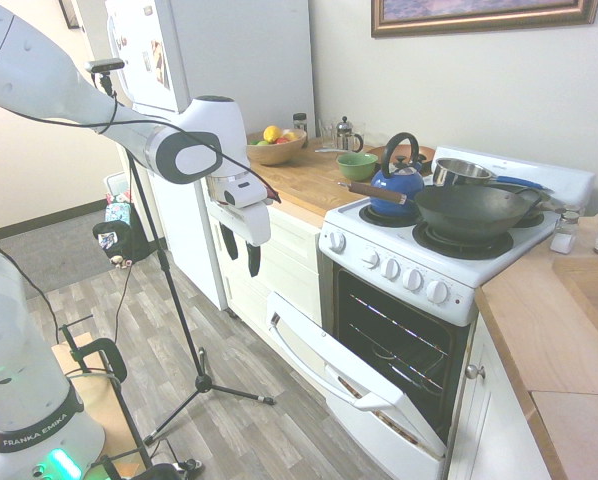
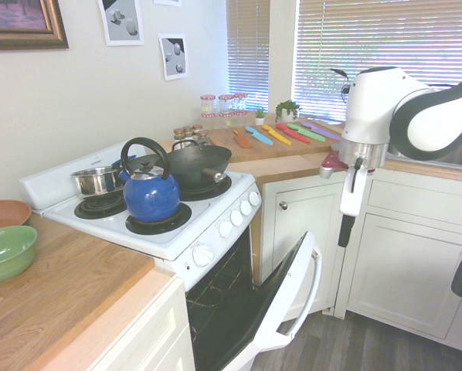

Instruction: Close the oven

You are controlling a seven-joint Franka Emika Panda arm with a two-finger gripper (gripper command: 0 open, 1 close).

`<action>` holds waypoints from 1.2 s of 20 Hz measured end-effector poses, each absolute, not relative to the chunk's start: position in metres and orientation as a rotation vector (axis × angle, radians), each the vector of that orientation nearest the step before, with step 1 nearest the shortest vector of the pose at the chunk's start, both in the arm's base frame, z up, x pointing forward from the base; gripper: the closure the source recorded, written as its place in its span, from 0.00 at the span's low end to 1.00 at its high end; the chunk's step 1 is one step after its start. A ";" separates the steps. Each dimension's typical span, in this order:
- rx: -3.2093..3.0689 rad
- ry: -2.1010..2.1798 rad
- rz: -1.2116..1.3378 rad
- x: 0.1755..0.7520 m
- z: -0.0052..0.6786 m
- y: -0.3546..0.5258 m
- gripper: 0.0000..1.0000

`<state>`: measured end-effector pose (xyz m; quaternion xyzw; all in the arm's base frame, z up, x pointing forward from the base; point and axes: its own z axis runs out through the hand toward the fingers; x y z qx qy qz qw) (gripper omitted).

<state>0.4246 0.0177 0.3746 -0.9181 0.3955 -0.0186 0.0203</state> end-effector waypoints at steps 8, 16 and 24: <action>-2.893 1.227 -0.030 0.448 0.306 0.004 0.00; -2.918 1.277 -0.003 0.499 0.204 -0.033 0.00; -2.935 1.314 0.113 0.515 0.134 -0.033 0.00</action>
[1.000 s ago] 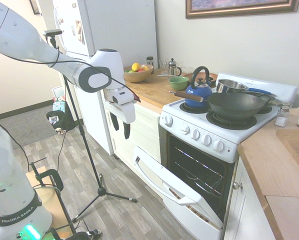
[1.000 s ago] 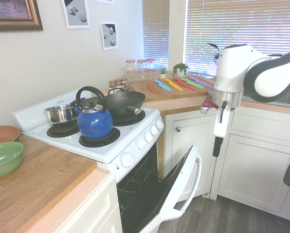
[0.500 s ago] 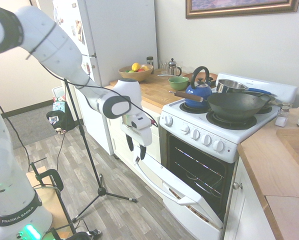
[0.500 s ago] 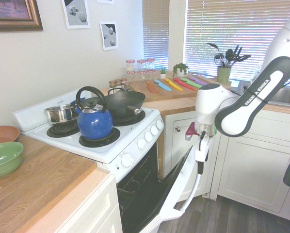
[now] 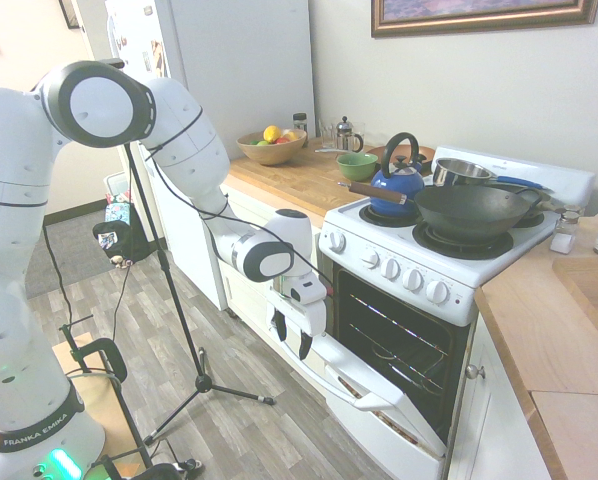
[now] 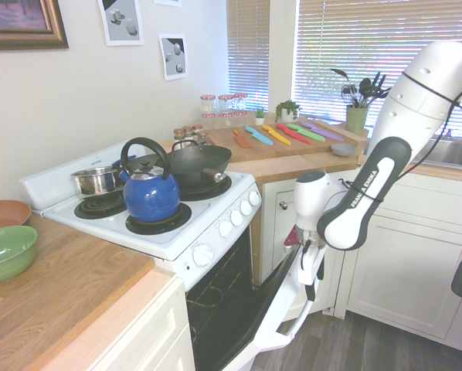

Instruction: Close the oven

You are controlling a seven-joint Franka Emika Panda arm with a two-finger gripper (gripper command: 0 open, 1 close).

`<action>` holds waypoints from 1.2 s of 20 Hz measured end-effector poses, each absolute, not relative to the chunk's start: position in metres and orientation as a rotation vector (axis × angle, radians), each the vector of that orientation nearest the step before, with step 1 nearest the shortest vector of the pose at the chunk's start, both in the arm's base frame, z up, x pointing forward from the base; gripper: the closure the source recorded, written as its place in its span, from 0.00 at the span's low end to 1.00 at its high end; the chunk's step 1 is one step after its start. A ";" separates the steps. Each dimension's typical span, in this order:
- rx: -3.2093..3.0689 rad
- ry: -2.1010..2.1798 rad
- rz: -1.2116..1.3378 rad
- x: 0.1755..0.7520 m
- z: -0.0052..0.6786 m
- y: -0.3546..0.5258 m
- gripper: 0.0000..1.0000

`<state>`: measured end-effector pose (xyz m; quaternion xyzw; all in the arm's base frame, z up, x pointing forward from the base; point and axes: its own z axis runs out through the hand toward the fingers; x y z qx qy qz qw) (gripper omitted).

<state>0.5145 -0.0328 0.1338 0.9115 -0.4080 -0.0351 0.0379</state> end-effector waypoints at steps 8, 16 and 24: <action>2.888 -1.209 -0.018 0.537 0.099 -0.028 0.00; 3.000 -1.113 0.210 0.583 0.127 0.003 0.00; 3.058 -1.033 0.330 0.636 0.176 0.069 0.00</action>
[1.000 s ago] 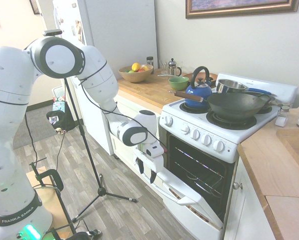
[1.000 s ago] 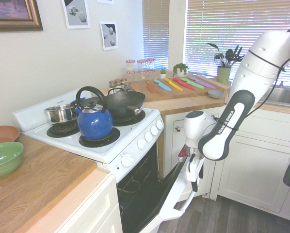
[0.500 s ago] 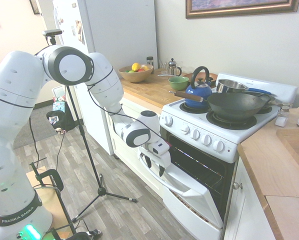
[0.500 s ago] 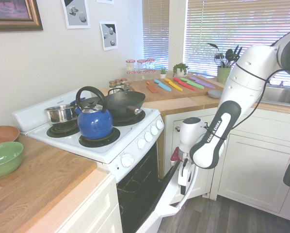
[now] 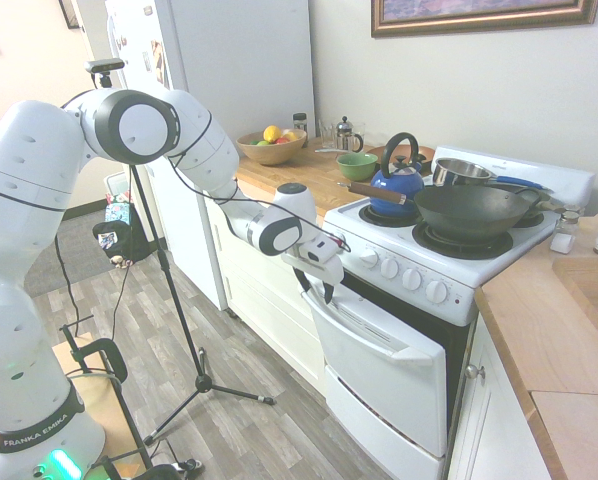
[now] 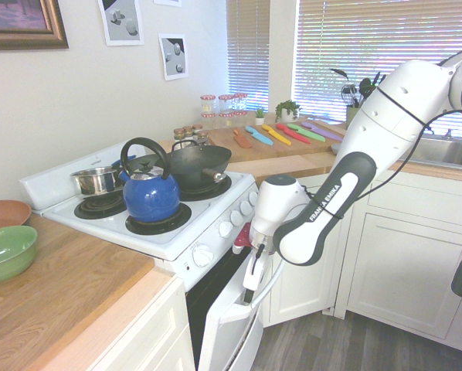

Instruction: Close the oven

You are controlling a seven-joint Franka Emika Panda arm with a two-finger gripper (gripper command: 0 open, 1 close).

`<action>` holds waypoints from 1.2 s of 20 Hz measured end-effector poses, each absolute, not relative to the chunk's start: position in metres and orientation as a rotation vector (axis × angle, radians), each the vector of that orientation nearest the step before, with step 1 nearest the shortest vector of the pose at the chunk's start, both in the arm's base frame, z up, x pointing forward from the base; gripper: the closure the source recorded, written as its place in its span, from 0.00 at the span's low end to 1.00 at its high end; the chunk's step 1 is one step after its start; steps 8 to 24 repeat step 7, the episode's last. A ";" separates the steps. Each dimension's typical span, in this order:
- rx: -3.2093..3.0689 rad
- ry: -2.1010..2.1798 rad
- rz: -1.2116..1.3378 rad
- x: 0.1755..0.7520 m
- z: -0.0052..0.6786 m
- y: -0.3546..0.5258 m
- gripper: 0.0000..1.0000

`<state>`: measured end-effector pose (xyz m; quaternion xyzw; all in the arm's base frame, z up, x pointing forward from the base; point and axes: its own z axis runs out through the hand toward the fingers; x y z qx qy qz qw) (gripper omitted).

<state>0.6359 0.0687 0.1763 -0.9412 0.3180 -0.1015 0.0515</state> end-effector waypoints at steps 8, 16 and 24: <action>-2.957 0.896 -0.145 0.630 0.263 0.095 0.00; -2.957 0.896 -0.145 0.630 0.263 0.095 0.00; -2.957 0.896 -0.145 0.630 0.263 0.095 0.00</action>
